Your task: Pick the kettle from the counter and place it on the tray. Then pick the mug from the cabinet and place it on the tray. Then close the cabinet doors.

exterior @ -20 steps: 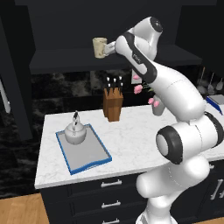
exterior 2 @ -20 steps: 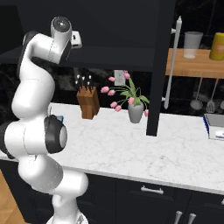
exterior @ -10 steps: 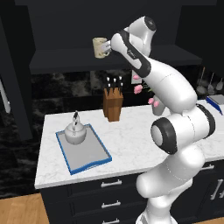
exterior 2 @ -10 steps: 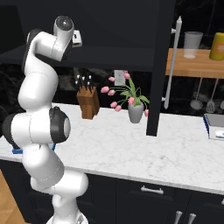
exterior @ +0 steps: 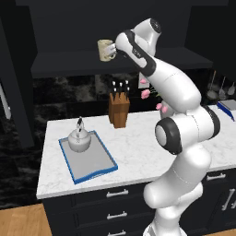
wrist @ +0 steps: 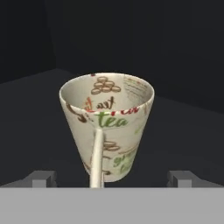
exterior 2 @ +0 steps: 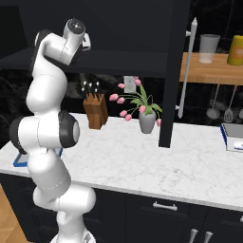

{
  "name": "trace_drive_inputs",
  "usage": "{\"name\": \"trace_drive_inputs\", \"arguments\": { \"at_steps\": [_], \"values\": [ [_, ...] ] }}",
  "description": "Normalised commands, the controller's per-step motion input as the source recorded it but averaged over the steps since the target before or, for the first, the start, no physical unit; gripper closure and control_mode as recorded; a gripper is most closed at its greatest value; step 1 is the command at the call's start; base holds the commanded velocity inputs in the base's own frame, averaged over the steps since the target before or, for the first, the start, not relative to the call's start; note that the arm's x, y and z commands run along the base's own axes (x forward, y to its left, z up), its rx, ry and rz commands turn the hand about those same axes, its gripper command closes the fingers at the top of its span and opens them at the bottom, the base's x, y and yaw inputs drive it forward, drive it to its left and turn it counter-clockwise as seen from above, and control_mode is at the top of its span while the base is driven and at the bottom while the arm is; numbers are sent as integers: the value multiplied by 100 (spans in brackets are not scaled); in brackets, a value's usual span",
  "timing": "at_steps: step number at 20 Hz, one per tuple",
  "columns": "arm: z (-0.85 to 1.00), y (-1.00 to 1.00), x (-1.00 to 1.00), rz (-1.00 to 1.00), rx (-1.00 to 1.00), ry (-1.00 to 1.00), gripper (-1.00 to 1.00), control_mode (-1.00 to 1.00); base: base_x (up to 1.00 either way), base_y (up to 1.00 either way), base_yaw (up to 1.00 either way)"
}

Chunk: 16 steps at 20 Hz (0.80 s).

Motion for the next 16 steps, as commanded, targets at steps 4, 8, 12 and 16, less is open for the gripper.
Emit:
{"name": "trace_drive_inputs", "arguments": {
  "at_steps": [4,8,12,16],
  "values": [
    [-3,3,18,7,0,-5,-100,-100,0,0,0],
    [0,2,-4,6,-1,-9,100,-100,0,0,0],
    [-1,0,-10,1,-3,-8,100,-100,0,0,0],
    [-13,0,0,0,-2,-3,100,-100,0,0,0]
  ]
}}
